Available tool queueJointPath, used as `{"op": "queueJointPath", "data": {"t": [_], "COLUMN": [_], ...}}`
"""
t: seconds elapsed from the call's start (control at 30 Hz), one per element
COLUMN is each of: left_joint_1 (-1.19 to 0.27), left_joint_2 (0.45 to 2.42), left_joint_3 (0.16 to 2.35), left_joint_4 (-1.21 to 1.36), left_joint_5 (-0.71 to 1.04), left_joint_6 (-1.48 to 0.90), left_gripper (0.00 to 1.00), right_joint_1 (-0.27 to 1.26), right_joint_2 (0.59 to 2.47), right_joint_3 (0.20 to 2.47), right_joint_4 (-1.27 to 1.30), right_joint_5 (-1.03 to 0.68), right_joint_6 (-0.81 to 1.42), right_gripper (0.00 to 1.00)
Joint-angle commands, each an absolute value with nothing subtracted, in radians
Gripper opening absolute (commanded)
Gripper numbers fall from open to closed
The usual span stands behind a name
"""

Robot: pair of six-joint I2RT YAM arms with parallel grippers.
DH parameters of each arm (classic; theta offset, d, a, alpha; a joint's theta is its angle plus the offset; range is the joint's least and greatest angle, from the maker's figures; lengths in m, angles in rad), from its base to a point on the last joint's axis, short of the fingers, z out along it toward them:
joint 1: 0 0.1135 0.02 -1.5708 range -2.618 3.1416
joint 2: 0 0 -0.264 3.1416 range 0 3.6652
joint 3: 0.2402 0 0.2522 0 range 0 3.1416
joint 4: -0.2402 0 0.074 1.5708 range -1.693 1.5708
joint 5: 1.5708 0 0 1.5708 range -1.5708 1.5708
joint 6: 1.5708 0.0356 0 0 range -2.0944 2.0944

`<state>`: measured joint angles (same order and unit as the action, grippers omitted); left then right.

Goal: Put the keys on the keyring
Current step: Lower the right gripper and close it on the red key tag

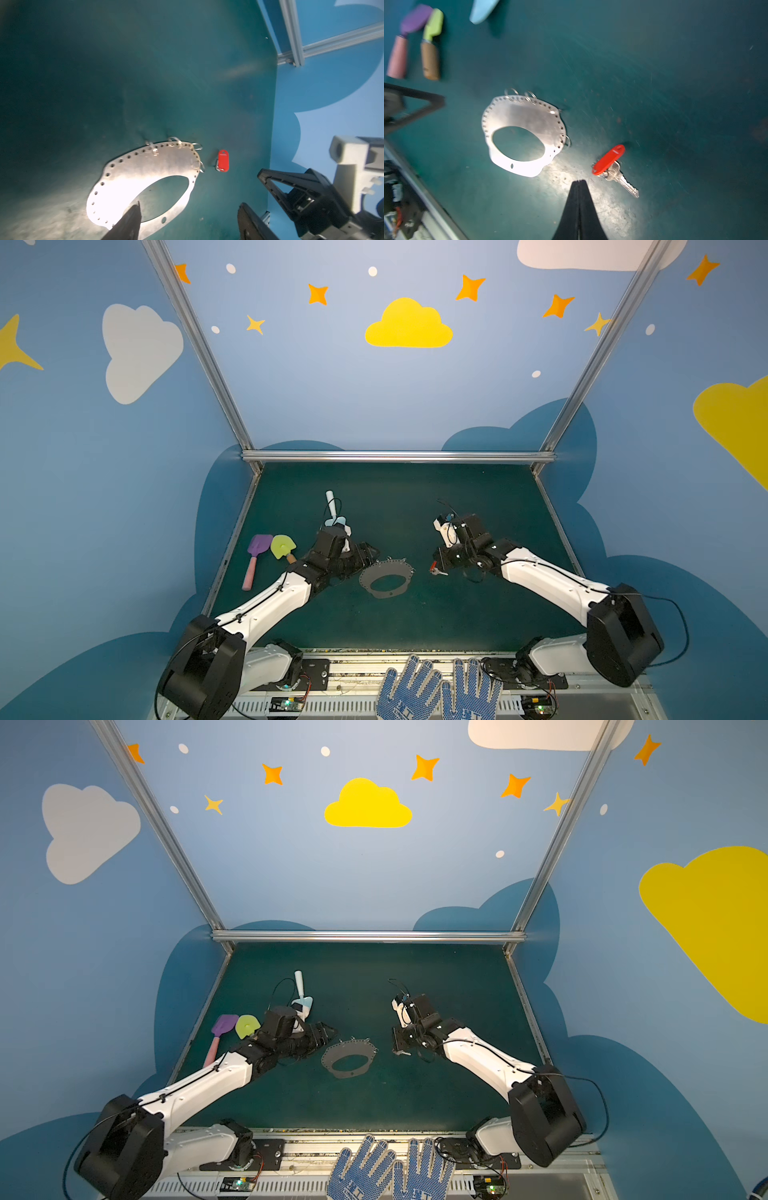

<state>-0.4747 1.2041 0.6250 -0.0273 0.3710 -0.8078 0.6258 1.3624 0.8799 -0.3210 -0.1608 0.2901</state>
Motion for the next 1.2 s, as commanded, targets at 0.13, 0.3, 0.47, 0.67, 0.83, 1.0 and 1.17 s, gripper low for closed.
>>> {"op": "queueJointPath", "data": {"t": [0.13,0.3,0.47,0.67,0.83,1.0,1.17], "left_joint_1": [-0.535,-0.551,-0.570,-0.583,-0.585,-0.588,-0.586], "left_joint_2": [1.196,1.209,1.230,1.235,1.235,1.231,1.239], "left_joint_3": [0.699,0.695,0.692,0.693,0.693,0.690,0.696], "left_joint_4": [-0.034,-0.038,-0.037,-0.035,-0.040,-0.044,-0.045], "left_joint_5": [0.374,0.366,0.357,0.350,0.344,0.340,0.343], "left_joint_6": [-0.742,-0.743,-0.744,-0.744,-0.745,-0.744,-0.742], "left_gripper": [0.74,0.74,0.74,0.74,0.74,0.74,0.74], "right_joint_1": [0.624,0.621,0.621,0.611,0.597,0.577,0.575], "right_joint_2": [1.316,1.408,1.519,1.626,1.691,1.719,1.685], "right_joint_3": [0.905,0.939,0.964,0.992,1.014,1.015,1.036], "right_joint_4": [-0.374,-0.456,-0.459,-0.425,-0.411,-0.400,-0.424], "right_joint_5": [-0.118,-0.066,-0.080,-0.099,-0.099,-0.121,-0.138], "right_joint_6": [0.339,0.374,0.441,0.485,0.510,0.509,0.487], "right_gripper": [0.24,0.41,0.43,0.43,0.37,0.14,0.00]}}
